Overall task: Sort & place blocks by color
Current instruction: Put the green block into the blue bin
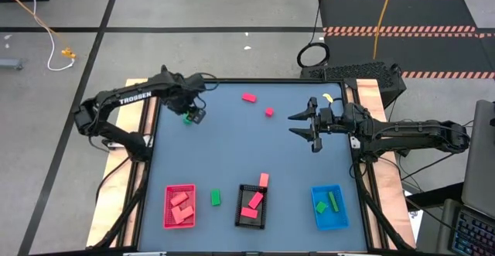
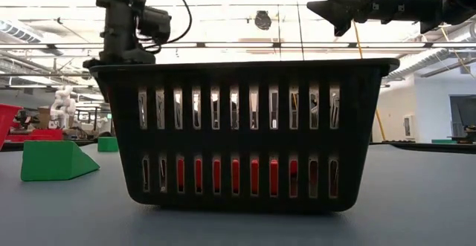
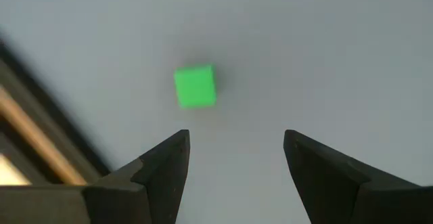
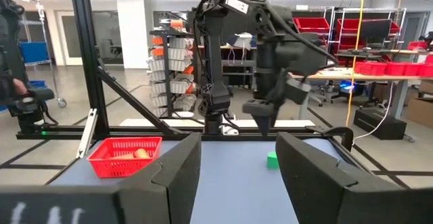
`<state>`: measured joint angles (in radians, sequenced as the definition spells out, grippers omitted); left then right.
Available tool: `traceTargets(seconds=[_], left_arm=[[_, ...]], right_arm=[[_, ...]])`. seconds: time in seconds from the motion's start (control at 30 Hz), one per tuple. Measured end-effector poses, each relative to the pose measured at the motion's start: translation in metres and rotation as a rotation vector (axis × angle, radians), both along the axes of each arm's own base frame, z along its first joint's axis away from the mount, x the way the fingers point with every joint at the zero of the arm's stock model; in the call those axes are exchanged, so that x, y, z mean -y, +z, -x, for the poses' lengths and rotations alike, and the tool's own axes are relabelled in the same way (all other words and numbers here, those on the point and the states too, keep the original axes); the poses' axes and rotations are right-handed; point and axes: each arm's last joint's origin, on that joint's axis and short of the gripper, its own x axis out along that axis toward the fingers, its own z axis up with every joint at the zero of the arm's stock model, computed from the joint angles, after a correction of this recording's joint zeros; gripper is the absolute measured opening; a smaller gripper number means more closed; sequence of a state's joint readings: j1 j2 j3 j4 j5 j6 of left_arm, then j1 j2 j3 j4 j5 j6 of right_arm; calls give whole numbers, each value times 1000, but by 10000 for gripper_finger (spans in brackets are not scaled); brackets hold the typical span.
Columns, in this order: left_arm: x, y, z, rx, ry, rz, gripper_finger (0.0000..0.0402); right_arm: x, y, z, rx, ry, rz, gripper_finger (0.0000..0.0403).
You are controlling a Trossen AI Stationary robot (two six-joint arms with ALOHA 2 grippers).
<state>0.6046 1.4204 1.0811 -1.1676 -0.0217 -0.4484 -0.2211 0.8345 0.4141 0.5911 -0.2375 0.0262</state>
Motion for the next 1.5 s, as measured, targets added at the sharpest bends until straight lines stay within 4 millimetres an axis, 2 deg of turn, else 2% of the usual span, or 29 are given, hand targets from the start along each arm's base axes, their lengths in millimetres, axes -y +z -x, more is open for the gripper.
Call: traceTargets(seconds=[0.1,0.23,0.37,0.57,0.93,1.1,1.4,1.5], left_arm=[[-10,-13,7,54,21,37,244],[-15,-32,26,-22,54,67,244],[-19,-42,36,-63,87,59,244],[-22,-50,27,17,62,-29,244],[-17,-73,29,45,33,-23,244],[-16,-78,26,73,17,-46,244],[-13,-85,22,-18,-13,-105,243],[-12,-90,20,-37,-29,-96,227]], right_arm=[[0,0,0,0,-1,8,187],[0,0,0,0,-1,8,187],[0,0,0,1,-1,12,187],[0,0,0,1,-1,12,187],[0,0,0,-4,-1,11,187],[0,0,0,-4,-1,11,187],[0,0,0,-4,-1,11,187],[0,0,0,-3,-2,14,187]])
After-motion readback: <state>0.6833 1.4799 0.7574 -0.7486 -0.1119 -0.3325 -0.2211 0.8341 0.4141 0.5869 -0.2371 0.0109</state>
